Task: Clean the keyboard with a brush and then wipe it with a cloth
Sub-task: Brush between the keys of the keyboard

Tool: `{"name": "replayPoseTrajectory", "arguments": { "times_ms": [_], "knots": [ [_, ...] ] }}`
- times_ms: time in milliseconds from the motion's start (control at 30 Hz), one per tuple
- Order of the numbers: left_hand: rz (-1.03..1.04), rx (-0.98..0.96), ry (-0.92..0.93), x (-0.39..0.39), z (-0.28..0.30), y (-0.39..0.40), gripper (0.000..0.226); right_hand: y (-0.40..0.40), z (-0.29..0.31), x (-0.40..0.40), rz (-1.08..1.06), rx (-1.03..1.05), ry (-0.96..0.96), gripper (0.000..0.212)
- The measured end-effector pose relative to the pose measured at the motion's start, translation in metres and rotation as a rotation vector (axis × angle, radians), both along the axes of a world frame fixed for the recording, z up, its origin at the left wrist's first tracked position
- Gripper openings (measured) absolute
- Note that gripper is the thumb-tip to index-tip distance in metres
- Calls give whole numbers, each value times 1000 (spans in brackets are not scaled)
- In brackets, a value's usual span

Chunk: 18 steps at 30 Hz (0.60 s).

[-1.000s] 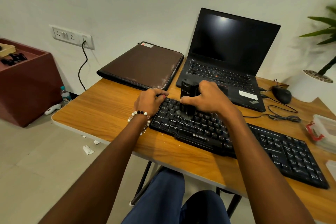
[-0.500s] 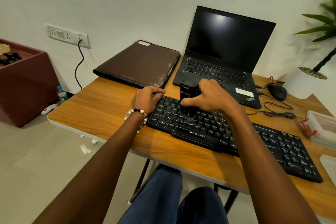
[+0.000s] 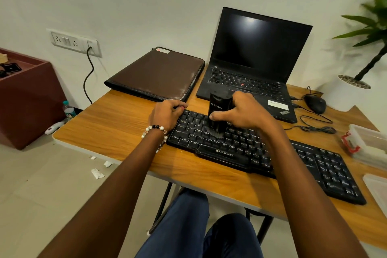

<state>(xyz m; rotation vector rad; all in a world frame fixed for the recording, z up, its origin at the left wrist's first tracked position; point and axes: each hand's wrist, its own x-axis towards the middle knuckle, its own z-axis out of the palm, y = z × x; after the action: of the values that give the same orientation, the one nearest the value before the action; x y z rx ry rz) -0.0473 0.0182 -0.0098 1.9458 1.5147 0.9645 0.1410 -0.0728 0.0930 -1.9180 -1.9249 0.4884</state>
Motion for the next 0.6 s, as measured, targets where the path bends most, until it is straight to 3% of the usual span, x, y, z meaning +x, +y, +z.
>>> {"name": "replayPoseTrajectory", "arguments": {
  "times_ms": [100,200,367,467,600],
  "knots": [
    [-1,-3,-4,0,0,0,18,-4,-8,-5,-108,94,107,41],
    [-2,-1,0,0,1,-1,18,-9,-19,-3,-203,117,73,43],
    [-2,-5,-1,1,1,-1,19,-8,-4,3,-164,27,43,42],
    [6,-7,4,1,2,-1,19,-2,-9,-6,-245,123,163,42],
    [5,2,10,1,1,-1,19,-2,-30,-20,-349,269,-11,40]
  ]
}}
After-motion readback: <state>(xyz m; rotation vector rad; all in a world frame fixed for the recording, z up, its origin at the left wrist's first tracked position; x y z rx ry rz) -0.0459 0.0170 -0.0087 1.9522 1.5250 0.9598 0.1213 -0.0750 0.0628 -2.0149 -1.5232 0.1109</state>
